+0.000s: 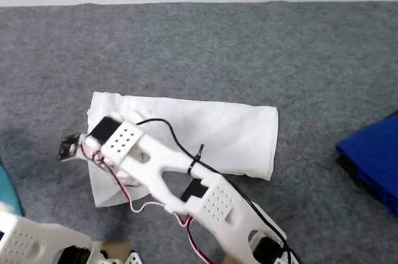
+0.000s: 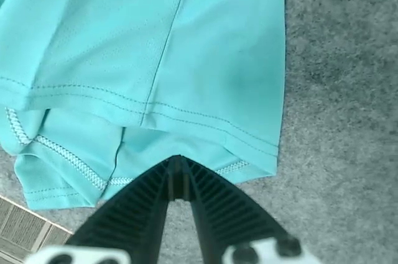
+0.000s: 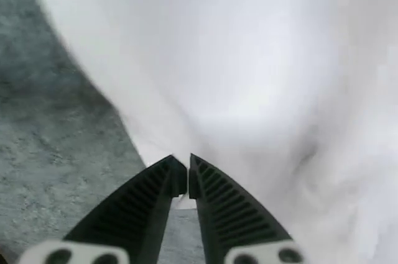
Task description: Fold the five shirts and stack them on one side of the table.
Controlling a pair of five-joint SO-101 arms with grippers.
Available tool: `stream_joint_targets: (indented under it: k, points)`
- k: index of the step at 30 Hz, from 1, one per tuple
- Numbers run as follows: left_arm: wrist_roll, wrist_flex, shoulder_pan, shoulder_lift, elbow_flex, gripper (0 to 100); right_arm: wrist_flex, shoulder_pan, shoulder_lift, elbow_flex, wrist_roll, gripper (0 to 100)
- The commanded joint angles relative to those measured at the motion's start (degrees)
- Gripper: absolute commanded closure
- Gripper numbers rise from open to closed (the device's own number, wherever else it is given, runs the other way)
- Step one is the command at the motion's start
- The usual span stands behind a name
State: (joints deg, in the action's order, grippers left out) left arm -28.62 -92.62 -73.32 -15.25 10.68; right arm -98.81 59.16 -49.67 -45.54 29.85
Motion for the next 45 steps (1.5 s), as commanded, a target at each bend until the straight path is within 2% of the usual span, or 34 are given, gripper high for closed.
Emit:
stream_joint_targets:
  k: [1, 8, 18, 25, 30, 36, 40, 45]
  points:
    - [0.00, 0.79, 0.44, 3.34, 1.01, 100, -0.13, -2.68, 1.45, -6.86, 0.79, 98.7]
    - [-0.09, 0.79, 0.53, 3.25, 1.01, 100, 1.63, -8.57, 0.13, -17.49, 5.89, 98.7]
    - [-0.09, 2.64, 1.14, 3.16, 0.75, 100, 8.13, -15.78, -7.25, -24.62, 5.89, 98.7]
    - [-0.26, 0.44, 4.40, 3.69, 1.54, 100, 10.51, -18.15, -12.26, -24.97, 5.71, 98.7]
    - [-4.40, -8.00, 13.01, 3.69, 4.62, 100, 8.92, -18.33, -12.35, -25.58, 5.45, 98.7]
    - [-5.19, -7.82, 25.23, 3.78, 4.97, 100, 8.04, -18.68, -12.70, -26.81, 5.45, 98.6]
    - [-7.30, -7.82, 36.31, 3.69, 4.70, 99, 8.04, -19.03, -12.79, -26.81, 5.45, 98.5]
    - [-9.32, -7.82, 48.53, 3.34, 0.40, 93, 8.04, -19.12, -12.70, -26.81, 5.45, 98.3]
